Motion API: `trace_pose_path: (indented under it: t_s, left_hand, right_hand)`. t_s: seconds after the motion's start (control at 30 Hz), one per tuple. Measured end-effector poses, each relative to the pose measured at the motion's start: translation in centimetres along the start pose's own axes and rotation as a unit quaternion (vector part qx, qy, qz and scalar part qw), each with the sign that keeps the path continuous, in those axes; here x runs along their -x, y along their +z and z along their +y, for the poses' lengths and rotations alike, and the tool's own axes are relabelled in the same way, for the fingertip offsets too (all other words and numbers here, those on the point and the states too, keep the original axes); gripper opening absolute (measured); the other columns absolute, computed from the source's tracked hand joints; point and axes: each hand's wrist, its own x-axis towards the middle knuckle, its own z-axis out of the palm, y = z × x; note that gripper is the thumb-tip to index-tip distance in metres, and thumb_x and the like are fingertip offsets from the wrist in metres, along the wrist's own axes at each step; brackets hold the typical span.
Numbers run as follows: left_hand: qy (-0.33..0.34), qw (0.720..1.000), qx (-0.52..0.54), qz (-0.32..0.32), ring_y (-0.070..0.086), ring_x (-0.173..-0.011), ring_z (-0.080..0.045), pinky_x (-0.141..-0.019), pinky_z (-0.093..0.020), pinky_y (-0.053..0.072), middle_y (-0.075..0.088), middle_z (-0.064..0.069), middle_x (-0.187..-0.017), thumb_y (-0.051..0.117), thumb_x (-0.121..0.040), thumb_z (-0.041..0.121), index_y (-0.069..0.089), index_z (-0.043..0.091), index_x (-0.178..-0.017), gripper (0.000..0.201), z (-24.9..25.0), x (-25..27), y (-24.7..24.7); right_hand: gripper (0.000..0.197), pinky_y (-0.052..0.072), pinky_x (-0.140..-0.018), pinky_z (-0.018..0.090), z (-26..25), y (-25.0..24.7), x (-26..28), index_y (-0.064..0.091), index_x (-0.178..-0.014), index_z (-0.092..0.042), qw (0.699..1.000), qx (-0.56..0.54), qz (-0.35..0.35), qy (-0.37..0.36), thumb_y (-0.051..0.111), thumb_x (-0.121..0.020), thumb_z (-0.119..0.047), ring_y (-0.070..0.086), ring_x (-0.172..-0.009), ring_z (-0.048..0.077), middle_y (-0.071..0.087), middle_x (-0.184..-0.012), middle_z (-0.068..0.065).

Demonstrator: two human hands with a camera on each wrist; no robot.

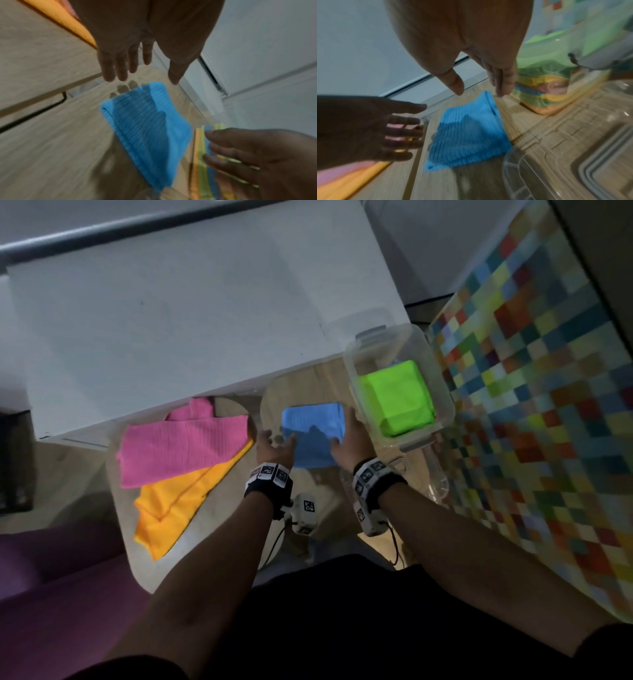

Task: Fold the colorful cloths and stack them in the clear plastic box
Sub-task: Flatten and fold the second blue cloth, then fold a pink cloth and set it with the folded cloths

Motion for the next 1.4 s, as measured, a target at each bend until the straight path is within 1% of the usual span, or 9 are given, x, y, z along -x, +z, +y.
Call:
trace_pose_path:
  t_s: [0.17,0.33,0.47,0.57,0.7,0.87,0.97,1.17,1.4]
  left_hand:
    - [0.027,0.987,-0.159,0.031,0.056,-0.111,-0.027,-0.093,-0.040,0.049,0.055,-0.007,-0.125,0.062,-0.081,0.037,0.061,0.025,-0.115,0.036,-2.2,-1.5,-2.1]
    - [0.154,0.907,-0.382,0.084,0.031,-0.130,-0.036,-0.105,-0.051,0.034,0.031,-0.010,-0.147,0.060,-0.082,0.023,0.058,0.025,-0.117,0.035,-3.5,-2.7,-5.8]
    - [0.175,0.891,-0.416,0.059,0.006,-0.146,-0.037,-0.116,-0.050,0.014,0.009,-0.011,-0.160,0.062,-0.084,0.027,0.056,0.031,-0.129,0.046,-4.3,-3.3,-7.7]
    - [0.136,0.898,-0.417,-0.021,0.019,-0.143,-0.032,-0.116,-0.045,0.024,0.029,-0.009,-0.153,0.062,-0.084,0.028,0.041,0.024,-0.142,0.062,-4.3,-3.9,-8.7]
    - [0.145,0.940,-0.307,0.032,0.057,-0.109,-0.038,-0.093,-0.046,0.047,0.066,-0.014,-0.116,0.055,-0.082,0.040,0.064,0.020,-0.121,0.045,-3.3,-2.9,-10.3]
    - [0.239,0.911,-0.336,0.033,0.063,-0.093,-0.038,-0.082,-0.040,0.051,0.071,-0.014,-0.101,0.045,-0.080,0.038,0.073,0.020,-0.106,0.042,-3.5,1.2,-12.2]
    - [0.263,0.911,-0.317,0.004,0.065,-0.087,-0.034,-0.076,-0.039,0.054,0.074,-0.008,-0.094,0.049,-0.076,0.039,0.074,0.026,-0.100,0.037,-5.9,2.7,-13.5]
    - [0.249,0.891,-0.371,-0.086,0.063,-0.107,-0.021,-0.092,-0.031,0.050,0.069,0.004,-0.117,0.040,-0.075,0.052,0.067,0.040,-0.115,0.050,-10.6,4.1,-17.1]
    - [0.185,0.876,-0.418,-0.153,0.049,-0.125,-0.021,-0.107,-0.030,0.038,0.054,0.001,-0.137,0.061,-0.079,0.043,0.053,0.037,-0.133,0.054,-13.4,4.5,-19.2]
  right_hand:
    - [0.046,0.042,-0.103,0.041,0.2,2.3,0.7,0.052,-0.135,-0.012,0.973,0.165,-0.122,-0.106,0.052,-0.089,-0.018,0.046,-0.125,0.033,0.054,-0.134,0.013]
    - [0.047,0.035,-0.107,0.040,0.4,4.1,0.7,0.053,-0.132,-0.014,0.936,0.235,-0.237,-0.111,0.056,-0.091,-0.037,0.039,-0.133,0.030,0.038,-0.145,0.011]
    - [0.055,0.024,-0.116,0.044,0.3,4.2,0.3,0.050,-0.133,-0.010,0.930,0.242,-0.257,-0.102,0.056,-0.092,-0.045,0.016,-0.144,0.036,0.019,-0.155,0.015]
    - [0.050,0.025,-0.115,0.043,-0.2,3.7,0.4,0.051,-0.134,-0.010,0.936,0.241,-0.235,-0.099,0.057,-0.093,-0.036,0.017,-0.145,0.034,0.016,-0.157,0.014]
    - [0.044,0.033,-0.111,0.041,-2.1,4.1,0.9,0.056,-0.130,-0.017,0.965,0.189,-0.156,-0.091,0.060,-0.088,-0.029,0.034,-0.137,0.027,0.041,-0.147,0.010]
    - [0.029,0.047,-0.093,0.031,-6.8,5.3,2.0,0.068,-0.109,-0.016,0.986,0.002,-0.148,-0.074,0.056,-0.093,-0.037,0.060,-0.110,0.022,0.068,-0.114,0.005]
    - [0.038,0.043,-0.078,0.028,-9.4,6.4,3.3,0.065,-0.087,-0.022,0.979,-0.062,-0.192,-0.029,0.049,-0.092,-0.057,0.059,-0.086,0.021,0.063,-0.083,-0.001]
    - [0.024,0.046,-0.055,0.022,-11.3,10.6,6.1,0.071,-0.088,-0.015,0.973,-0.080,-0.218,0.004,0.068,-0.084,-0.039,0.062,-0.062,0.017,0.067,-0.070,0.002]
    - [0.035,0.045,-0.065,0.024,-13.4,12.8,8.3,0.066,-0.099,-0.011,0.976,0.035,-0.213,0.009,0.070,-0.082,-0.042,0.062,-0.084,0.018,0.065,-0.089,0.000]
